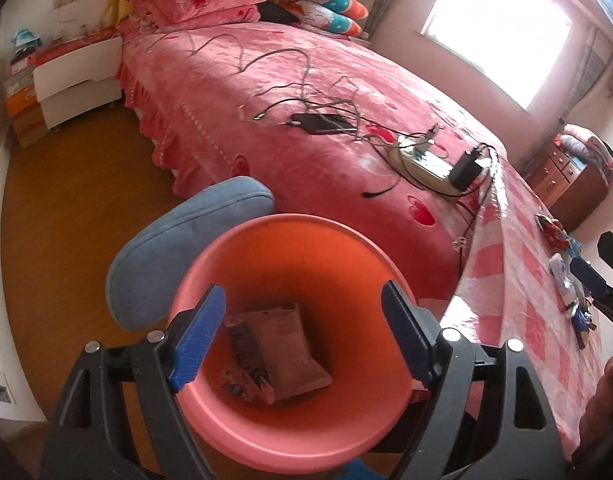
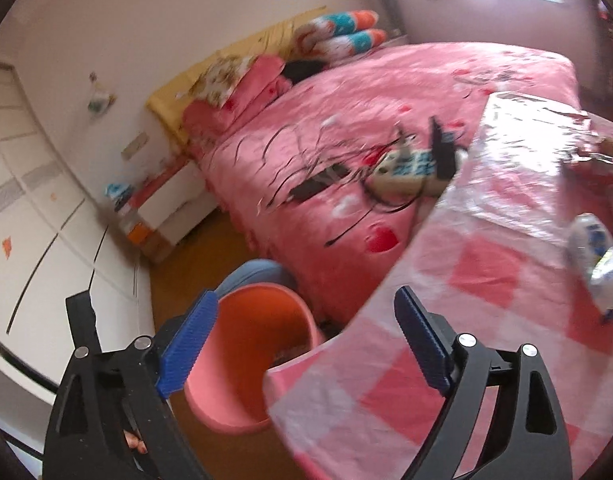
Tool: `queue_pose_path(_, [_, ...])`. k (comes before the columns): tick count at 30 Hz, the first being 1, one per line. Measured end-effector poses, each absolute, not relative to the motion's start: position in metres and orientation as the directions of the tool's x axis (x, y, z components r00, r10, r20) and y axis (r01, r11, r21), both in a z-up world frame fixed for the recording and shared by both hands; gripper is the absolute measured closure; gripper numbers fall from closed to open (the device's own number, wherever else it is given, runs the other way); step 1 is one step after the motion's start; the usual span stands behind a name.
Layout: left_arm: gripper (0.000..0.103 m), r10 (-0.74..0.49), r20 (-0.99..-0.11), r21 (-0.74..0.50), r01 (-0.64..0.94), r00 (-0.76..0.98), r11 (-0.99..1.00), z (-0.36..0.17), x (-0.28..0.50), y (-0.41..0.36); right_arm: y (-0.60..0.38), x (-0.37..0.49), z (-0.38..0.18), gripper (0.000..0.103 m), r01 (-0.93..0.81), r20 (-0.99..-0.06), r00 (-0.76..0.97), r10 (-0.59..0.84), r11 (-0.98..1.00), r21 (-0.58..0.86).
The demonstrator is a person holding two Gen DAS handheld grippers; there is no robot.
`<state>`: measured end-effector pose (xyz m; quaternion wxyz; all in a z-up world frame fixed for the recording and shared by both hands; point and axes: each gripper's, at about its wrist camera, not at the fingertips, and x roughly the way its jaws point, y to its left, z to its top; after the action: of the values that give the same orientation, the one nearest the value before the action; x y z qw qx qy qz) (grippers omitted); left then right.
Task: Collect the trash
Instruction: 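Carry both items to the orange bucket and release them inside, then return both grippers to the table and reach toward the snack wrappers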
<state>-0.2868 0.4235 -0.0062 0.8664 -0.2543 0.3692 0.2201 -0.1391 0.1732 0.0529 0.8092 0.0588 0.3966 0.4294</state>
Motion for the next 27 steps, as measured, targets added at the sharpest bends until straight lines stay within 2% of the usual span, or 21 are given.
queue_pose_path(9, [0.022,0.145,-0.722,-0.281,-0.478,0.676,0.832,0.014,-0.270,0.388,0.109,-0.128,0.048,0.011,-0.591,-0.505,0.418,0.755,0.648,0.480])
queue_pose_path(12, [0.022,0.127,-0.717,-0.274,-0.444,0.686,0.853,0.020,-0.262,0.373,0.087,-0.128,0.049,0.006,-0.585,-0.461,0.469,0.753,0.656,0.477])
queue_pose_path(16, [0.022,0.105,-0.714,-0.258,-0.400,0.692,0.880,0.028,-0.251,0.348,0.063,-0.128,0.052,0.005,-0.592,-0.407,0.515,0.755,0.656,0.468])
queue_pose_path(27, [0.021,0.066,-0.717,-0.219,-0.314,0.694,0.924,0.044,-0.225,0.296,0.014,-0.117,0.045,0.005,-0.526,-0.414,0.538,0.734,0.676,0.516])
